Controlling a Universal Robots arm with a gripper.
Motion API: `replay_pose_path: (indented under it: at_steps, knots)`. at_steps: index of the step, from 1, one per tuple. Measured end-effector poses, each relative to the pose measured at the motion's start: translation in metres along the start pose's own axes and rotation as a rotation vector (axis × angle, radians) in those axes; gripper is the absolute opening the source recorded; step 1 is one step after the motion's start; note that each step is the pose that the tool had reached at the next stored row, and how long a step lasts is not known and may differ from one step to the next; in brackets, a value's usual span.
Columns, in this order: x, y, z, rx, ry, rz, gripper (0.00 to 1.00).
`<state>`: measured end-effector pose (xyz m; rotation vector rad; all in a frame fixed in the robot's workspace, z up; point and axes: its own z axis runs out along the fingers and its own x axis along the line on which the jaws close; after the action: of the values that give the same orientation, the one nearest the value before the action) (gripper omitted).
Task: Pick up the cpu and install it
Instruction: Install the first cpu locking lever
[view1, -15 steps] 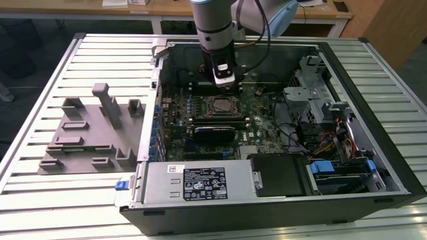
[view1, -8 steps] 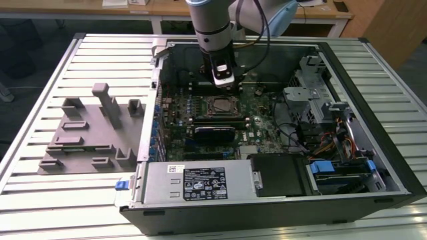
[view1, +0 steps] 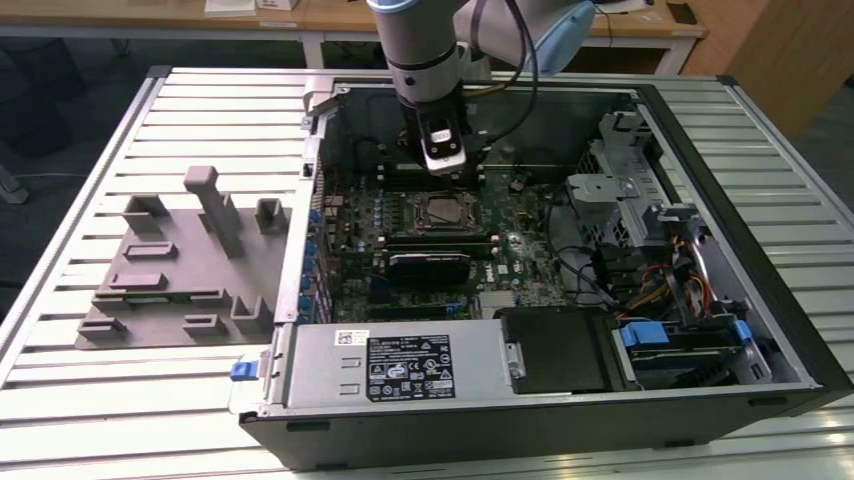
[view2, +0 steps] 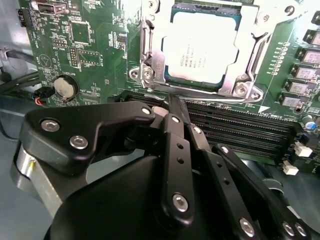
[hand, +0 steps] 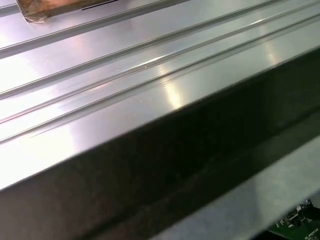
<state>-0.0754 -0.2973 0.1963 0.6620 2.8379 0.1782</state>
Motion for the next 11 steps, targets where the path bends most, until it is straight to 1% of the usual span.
replay_pose_path:
  at_steps: [5, 8, 11]
  knots:
    - [0.0006, -0.0004, 0.0019, -0.0055, -0.011, -0.001, 0.11]
    - [0.0009, -0.0006, 0.0026, -0.0081, -0.0161, -0.001, 0.11]
    - [0.0011, -0.0011, 0.003, -0.0097, -0.0195, -0.002, 0.11]
